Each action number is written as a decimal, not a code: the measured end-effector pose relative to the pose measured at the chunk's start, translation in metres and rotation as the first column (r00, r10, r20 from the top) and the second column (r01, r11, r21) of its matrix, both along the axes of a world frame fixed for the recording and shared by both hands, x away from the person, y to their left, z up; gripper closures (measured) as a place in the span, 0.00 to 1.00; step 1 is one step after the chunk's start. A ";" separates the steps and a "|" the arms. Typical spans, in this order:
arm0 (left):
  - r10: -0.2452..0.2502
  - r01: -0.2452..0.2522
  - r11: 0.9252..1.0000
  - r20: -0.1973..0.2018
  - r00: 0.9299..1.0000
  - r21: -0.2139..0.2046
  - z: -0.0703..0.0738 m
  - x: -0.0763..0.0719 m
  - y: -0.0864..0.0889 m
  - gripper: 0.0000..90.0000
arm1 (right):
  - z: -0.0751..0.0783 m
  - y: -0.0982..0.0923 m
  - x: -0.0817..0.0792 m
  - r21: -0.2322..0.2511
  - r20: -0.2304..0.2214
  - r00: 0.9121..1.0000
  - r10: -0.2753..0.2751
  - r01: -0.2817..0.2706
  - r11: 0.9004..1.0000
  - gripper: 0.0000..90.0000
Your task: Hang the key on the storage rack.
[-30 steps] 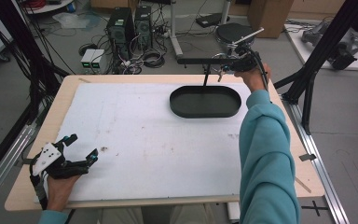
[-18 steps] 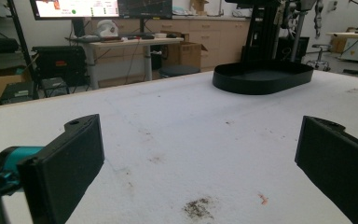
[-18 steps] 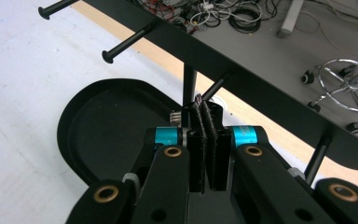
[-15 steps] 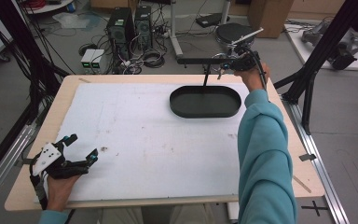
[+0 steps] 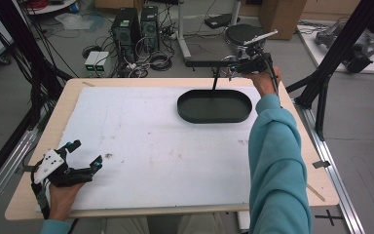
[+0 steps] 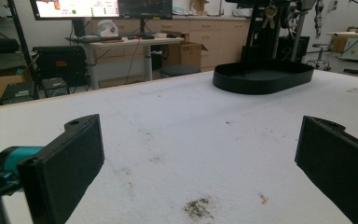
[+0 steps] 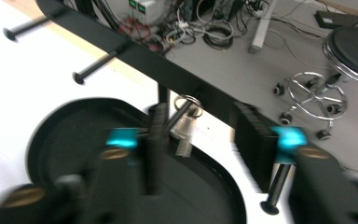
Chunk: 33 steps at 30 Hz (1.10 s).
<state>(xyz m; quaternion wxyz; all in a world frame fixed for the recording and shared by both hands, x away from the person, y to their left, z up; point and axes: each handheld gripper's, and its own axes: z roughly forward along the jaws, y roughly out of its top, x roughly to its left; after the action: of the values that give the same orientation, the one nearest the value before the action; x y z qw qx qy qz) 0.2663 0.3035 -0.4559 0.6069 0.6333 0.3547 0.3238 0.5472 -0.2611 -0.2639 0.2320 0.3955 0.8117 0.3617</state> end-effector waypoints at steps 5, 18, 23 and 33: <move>0.001 -0.001 1.000 0.002 1.000 0.002 0.000 0.000 0.000 0.02 | 0.005 0.002 -0.017 0.093 0.050 0.997 0.051 -0.055 0.994 0.08; -0.001 0.001 1.000 0.005 1.000 0.008 0.000 -0.001 0.000 0.02 | -0.004 -0.006 -0.126 0.251 0.177 0.974 0.144 -0.186 0.950 0.00; 0.001 -0.001 1.000 0.003 1.000 0.010 0.000 -0.001 0.000 0.02 | -0.032 -0.013 -0.164 0.262 0.227 0.959 0.168 -0.227 0.938 0.00; 0.007 -0.007 1.000 0.005 1.000 0.013 0.000 -0.001 -0.001 0.02 | -0.136 -0.041 -0.213 0.409 0.328 0.944 0.030 -0.171 0.896 0.00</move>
<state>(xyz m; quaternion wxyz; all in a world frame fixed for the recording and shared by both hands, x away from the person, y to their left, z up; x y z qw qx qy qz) 0.2655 0.3022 -0.4559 0.6025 0.6353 0.3532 0.3296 0.3344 -0.3025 -0.4003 0.2451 0.3317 0.6836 0.6022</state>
